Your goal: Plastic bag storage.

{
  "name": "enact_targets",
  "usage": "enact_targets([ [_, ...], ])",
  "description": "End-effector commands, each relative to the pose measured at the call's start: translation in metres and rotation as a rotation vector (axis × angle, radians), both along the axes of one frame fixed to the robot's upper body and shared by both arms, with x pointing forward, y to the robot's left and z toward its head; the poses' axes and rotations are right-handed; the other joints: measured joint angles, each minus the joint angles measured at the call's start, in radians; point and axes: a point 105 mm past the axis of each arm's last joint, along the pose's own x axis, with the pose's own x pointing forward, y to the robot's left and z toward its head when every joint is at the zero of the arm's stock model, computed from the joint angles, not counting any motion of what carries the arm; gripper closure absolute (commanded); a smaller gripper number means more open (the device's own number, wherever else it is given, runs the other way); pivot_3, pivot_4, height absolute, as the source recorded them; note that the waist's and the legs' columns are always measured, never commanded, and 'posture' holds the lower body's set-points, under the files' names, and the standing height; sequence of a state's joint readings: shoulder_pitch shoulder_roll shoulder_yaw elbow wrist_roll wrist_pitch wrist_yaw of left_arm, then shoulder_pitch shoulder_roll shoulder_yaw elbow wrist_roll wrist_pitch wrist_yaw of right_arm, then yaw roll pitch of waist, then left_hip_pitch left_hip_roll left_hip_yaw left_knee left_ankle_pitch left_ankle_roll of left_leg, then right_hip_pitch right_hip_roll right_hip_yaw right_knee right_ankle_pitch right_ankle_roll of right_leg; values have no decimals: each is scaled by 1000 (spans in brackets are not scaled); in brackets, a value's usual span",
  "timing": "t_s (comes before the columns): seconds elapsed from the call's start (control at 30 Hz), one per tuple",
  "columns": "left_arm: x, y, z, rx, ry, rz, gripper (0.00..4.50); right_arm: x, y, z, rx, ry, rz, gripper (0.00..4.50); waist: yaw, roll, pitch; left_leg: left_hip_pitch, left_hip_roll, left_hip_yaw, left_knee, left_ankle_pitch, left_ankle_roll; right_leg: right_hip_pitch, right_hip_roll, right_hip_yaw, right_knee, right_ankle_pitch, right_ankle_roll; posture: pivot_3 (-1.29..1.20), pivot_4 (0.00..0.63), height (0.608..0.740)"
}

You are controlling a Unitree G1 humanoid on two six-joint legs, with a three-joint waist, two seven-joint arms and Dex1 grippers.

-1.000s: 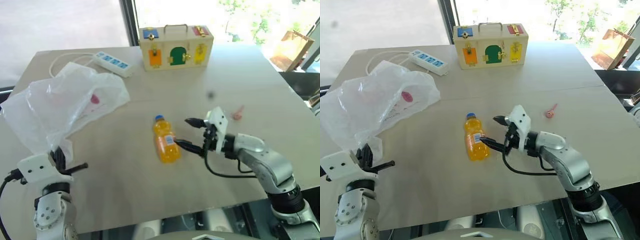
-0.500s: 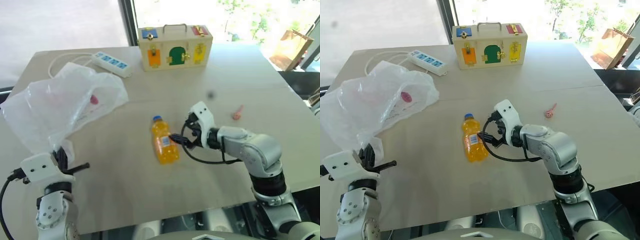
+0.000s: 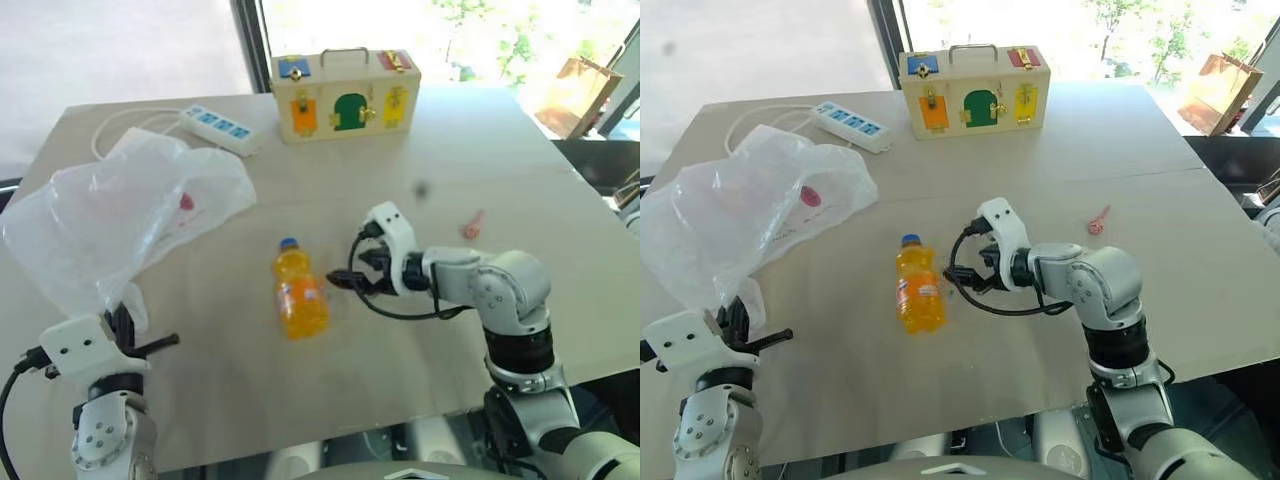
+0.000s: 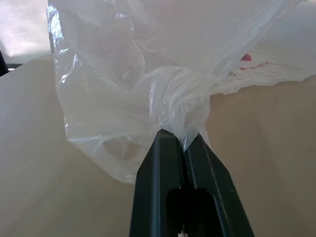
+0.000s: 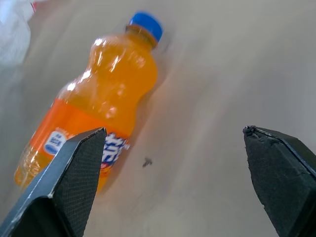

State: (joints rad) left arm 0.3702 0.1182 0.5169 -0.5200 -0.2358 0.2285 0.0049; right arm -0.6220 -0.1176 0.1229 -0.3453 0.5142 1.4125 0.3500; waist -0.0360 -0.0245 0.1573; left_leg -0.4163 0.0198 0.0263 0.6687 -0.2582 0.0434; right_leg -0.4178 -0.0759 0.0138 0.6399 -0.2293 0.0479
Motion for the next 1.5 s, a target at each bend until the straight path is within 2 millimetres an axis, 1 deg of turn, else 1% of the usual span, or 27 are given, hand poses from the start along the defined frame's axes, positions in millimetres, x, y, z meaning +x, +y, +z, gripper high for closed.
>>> enact_targets([
  [0.03,0,-6,9,24,-33,-25,4488,-2,5,17,38,-119,62,0,-2,0,0,0,0,0,0,0,0,0,0,0,0,0,0,0,150,739],
  [0.13,4,-20,4,3,-15,-92,4488,-3,4,15,27,-154,81,0,-2,0,0,0,0,0,0,0,1,0,0,0,0,0,0,0,150,739],
  [0.23,10,-35,-2,-13,6,-166,4488,2,2,18,28,-218,84,0,-2,0,0,0,0,0,0,1,2,0,0,0,0,0,0,0,150,739],
  [0.33,15,-48,-7,-42,17,-225,4488,2,1,18,4,-264,113,0,-2,0,0,0,0,0,0,1,2,0,0,0,0,0,0,0,150,739],
  [0.37,17,-51,-8,-48,20,-241,4488,3,0,18,-8,-277,115,0,-3,2,1,0,0,0,0,1,2,0,0,0,0,0,0,0,150,739],
  [0.4,19,-53,-10,-54,22,-253,4488,2,0,18,-17,-287,121,0,-6,6,3,-1,-6,-12,-2,2,4,6,-3,-10,-4,0,0,0,150,739],
  [0.43,21,-55,-11,-59,24,-261,4488,3,-1,17,-26,-295,121,0,-7,9,5,-3,-19,-33,-3,3,5,12,-9,-27,-6,-1,1,0,150,739],
  [0.47,23,-57,-12,-63,26,-269,4488,3,-2,17,-27,-292,113,0,-7,15,9,-5,-31,-52,-3,5,5,15,-12,-38,-6,-2,4,0,150,739],
  [0.5,26,-58,-13,-66,27,-278,4488,4,-3,17,-21,-282,99,0,-6,19,11,-5,-56,-92,-3,12,3,19,-11,-50,-3,-6,10,0,150,739],
  [0.53,28,-60,-13,-68,29,-287,4488,6,-5,16,-12,-262,70,0,-4,22,13,-3,-81,-130,-3,14,2,21,-12,-51,0,-10,17,0,150,739],
  [0.57,30,-61,-13,-70,29,-294,4488,7,-6,16,-16,-260,61,0,-2,24,14,1,-98,-158,-2,16,-2,21,-13,-52,3,-14,20,0,150,739],
  [0.6,33,-63,-14,-77,29,-308,4488,7,-6,16,-23,-259,59,0,7,25,15,1,-96,-158,-2,17,-3,20,-13,-52,4,-13,19,0,150,739],
  [0.63,37,-67,-15,-88,34,-332,4488,7,-6,17,-22,-249,57,0,13,25,15,1,-96,-156,-8,22,-12,16,-13,-48,5,-12,16,0,150,739],
  [0.67,40,-72,-17,-98,40,-362,4488,7,-6,17,-15,-229,52,0,21,25,15,1,-95,-153,-13,24,-16,13,-13,-44,8,-11,15,0,150,739],
  [0.73,48,-83,-19,-105,52,-430,4488,3,-4,21,24,-168,57,0,23,25,15,1,-95,-150,-16,24,-15,7,-13,-38,13,-11,13,0,150,739],
  [0.87,58,-95,-25,-124,81,-509,4488,-11,5,27,82,-79,112,0,22,25,15,4,-94,-147,-16,24,-14,3,-11,-30,18,-11,12,0,150,739],
  [1.03,72,-110,-33,-129,122,-589,4488,-8,1,24,39,-81,87,0,27,25,15,3,-95,-146,-16,24,-14,2,-11,-29,18,-11,11,0,150,739],
  [1.13,85,-129,-30,-134,119,-673,4488,-5,-2,25,33,-87,74,0,28,25,14,4,-96,-146,-16,24,-14,2,-12,-29,19,-11,11,0,150,739],
  [1.33,98,-156,-19,-172,70,-780,4488,-1,-6,30,57,-79,42,0,26,25,14,4,-96,-144,-16,24,-14,2,-12,-27,19,-11,11,0,150,739],
  [1.43,97,-162,-15,-169,58,-816,4488,0,-8,32,61,-79,32,0,24,25,14,4,-96,-144,-16,24,-15,1,-11,-26,20,-11,11,0,150,739],
  [1.5,96,-156,-14,-164,48,-795,4488,0,-9,30,41,-80,29,0,23,25,14,4,-96,-143,-16,24,-14,1,-11,-25,20,-11,11,0,150,739],
])
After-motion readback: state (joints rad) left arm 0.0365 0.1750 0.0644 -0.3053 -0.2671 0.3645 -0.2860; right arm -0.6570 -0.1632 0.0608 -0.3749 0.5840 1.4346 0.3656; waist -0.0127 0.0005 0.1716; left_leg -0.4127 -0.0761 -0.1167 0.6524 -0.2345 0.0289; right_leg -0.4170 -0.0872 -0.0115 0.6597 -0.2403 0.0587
